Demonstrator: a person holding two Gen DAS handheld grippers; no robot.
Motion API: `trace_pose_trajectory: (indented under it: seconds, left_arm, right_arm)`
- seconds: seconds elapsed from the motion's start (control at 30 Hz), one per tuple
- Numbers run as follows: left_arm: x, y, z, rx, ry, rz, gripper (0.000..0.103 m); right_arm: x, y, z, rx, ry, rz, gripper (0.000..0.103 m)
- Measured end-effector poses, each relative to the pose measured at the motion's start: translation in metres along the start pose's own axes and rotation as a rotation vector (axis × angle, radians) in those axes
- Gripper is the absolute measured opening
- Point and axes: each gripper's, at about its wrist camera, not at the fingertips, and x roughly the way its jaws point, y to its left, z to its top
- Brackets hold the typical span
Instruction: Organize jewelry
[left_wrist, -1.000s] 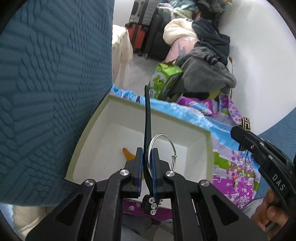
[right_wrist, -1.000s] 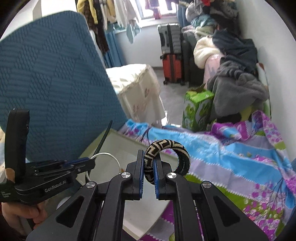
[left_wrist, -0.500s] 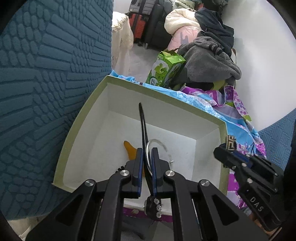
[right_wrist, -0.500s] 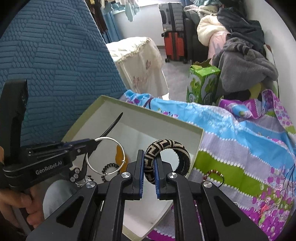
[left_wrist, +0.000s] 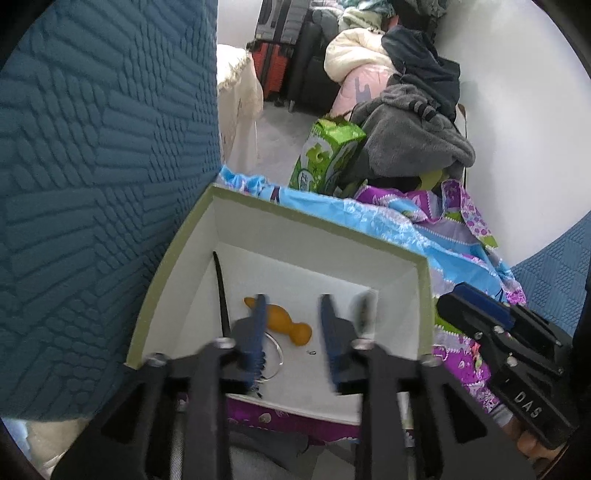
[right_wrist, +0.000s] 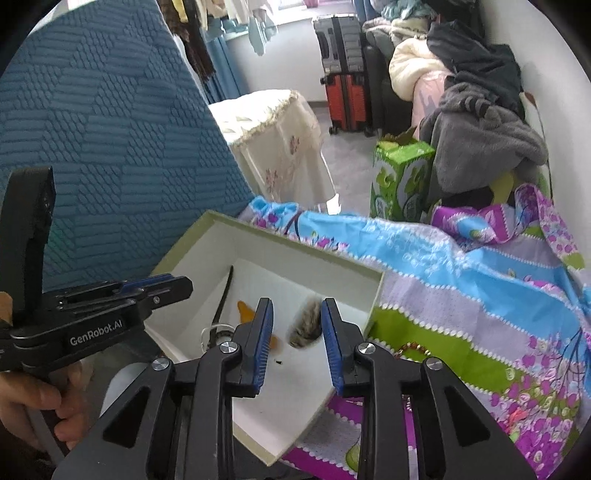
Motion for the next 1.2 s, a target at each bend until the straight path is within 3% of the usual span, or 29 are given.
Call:
trace_pose_trajectory:
  seconds: [0.53,0.73,1.2]
  left_arm:
    - [-0.101,-0.065,0.012,0.070,-0.220,-0.082,0.041]
    - [-0.121,-0.095,0.004,0.097,-0.272,-0.134,0.041]
    - [-0.135,-0.163,-0.017,0.180,-0.305,-0.170,0.041]
  right_arm:
    - [-0.141,-0.024,0.025,-0.020,-0.256,-0.089,0.027]
    - [-0.183,-0.047,0.014,0.012,-0.318,-0.149,0.027]
    - [-0.246,-0.100,-0.034,0.099,-0.388,-0.232,0.027]
